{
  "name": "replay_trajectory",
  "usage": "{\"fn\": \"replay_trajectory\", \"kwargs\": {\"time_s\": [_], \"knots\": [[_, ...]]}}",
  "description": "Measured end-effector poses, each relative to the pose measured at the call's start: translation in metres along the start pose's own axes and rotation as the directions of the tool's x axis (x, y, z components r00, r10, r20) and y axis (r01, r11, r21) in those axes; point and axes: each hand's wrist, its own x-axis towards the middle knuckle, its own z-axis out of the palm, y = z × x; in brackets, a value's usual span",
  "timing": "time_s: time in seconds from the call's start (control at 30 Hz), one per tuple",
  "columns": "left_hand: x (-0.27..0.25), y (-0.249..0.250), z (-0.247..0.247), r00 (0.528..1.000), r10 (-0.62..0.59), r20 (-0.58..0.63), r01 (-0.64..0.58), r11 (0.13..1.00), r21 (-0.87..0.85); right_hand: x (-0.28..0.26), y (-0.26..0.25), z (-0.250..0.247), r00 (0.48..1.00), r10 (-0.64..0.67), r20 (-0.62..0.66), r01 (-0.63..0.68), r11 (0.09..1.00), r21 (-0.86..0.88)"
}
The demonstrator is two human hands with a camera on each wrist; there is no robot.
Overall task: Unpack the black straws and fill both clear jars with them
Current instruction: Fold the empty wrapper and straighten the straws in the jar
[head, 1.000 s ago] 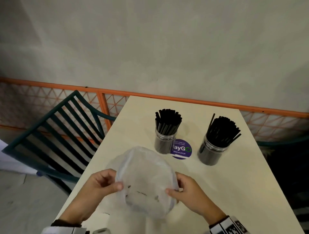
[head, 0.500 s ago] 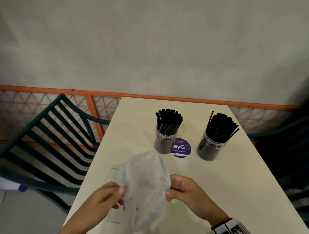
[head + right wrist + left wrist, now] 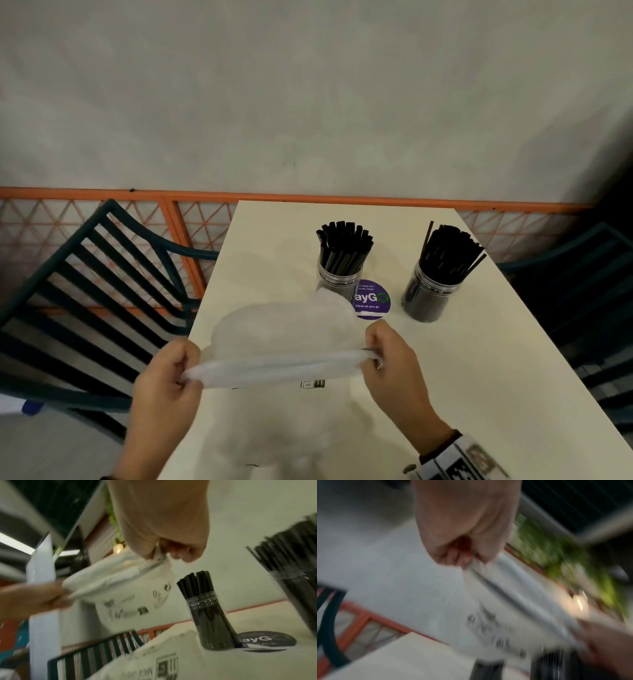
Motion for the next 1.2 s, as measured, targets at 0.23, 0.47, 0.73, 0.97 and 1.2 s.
{"fn": "replay_trajectory", "kwargs": {"time_s": [0.23,0.47,0.73,0.97,1.2], "knots": [[-0.014,-0.049,0.034,1.000,-0.016,-0.022,0.020,0.983,0.185,-0.025,0.017,0.018,0.846,-0.098,0.524,0.199,0.970,-0.141],[-0.028,-0.086,0.032,0.861,-0.309,0.404,0.159,0.918,0.363,-0.030,0.033,0.087,0.694,0.236,0.680,0.172,0.863,-0.475],[-0.029,-0.047,0.052,0.837,0.042,0.546,-0.287,0.883,0.372,-0.039,0.048,0.123,0.755,0.219,0.618,0.220,0.803,-0.553],[-0.031,-0.100,0.101,0.747,-0.332,0.576,-0.184,0.729,0.660,-0.041,0.066,0.106,0.705,0.189,0.684,0.229,0.852,-0.471],[-0.024,-0.101,0.106,0.742,-0.411,0.530,-0.141,0.676,0.723,-0.026,0.078,0.067,0.862,0.042,0.506,-0.075,0.996,0.044]]}}
